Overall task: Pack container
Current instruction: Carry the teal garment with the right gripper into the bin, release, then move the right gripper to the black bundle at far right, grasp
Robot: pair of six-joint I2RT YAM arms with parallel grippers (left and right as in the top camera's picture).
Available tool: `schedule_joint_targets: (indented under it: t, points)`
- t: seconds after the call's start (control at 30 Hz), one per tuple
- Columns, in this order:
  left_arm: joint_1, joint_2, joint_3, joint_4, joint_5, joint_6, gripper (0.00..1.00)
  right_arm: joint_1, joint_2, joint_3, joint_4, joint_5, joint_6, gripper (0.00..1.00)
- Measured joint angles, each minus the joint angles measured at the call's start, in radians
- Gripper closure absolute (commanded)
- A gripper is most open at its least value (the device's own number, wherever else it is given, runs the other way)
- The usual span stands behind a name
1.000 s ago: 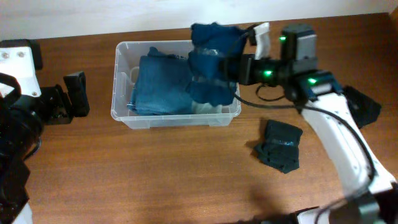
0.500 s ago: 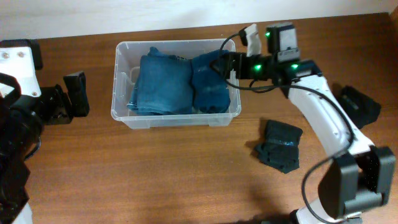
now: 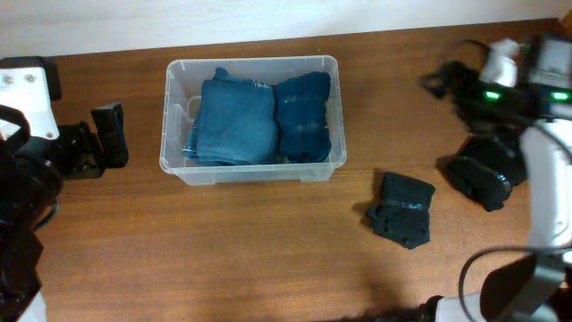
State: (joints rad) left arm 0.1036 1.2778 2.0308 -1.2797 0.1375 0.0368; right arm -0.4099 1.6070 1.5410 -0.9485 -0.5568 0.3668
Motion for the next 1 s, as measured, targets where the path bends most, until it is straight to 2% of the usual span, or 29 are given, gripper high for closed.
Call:
schedule_joint_targets:
  t: [0.17, 0.3, 0.47, 0.7, 0.73, 0.77, 0.93, 1.0]
  points:
    - [0.0, 0.0, 0.0, 0.0, 0.0, 0.0, 0.01, -0.254, 0.071, 0.0, -0.069, 0.077, 0.007, 0.02]
    - [0.0, 0.0, 0.0, 0.0, 0.0, 0.0, 0.01, -0.374, 0.137, 0.0, -0.123, 0.152, 0.012, 0.02]
    - [0.0, 0.0, 0.0, 0.0, 0.0, 0.0, 0.01, -0.452, 0.269, 0.0, -0.137, 0.202, 0.012, 0.02]
    - [0.0, 0.0, 0.0, 0.0, 0.0, 0.0, 0.01, -0.458, 0.452, 0.0, -0.107, 0.195, -0.06, 0.01]
    - [0.0, 0.0, 0.0, 0.0, 0.0, 0.0, 0.01, -0.458, 0.477, 0.0, -0.094, 0.176, -0.084, 0.04]
    - [0.0, 0.0, 0.0, 0.0, 0.0, 0.0, 0.0, -0.458, 0.496, 0.0, -0.09, 0.156, -0.101, 0.12]
    - [0.0, 0.0, 0.0, 0.0, 0.0, 0.0, 0.0, -0.457, 0.53, -0.001, -0.074, 0.079, -0.153, 0.76]
    - [0.0, 0.0, 0.0, 0.0, 0.0, 0.0, 0.01, -0.457, 0.53, -0.001, -0.073, 0.058, -0.16, 0.82]
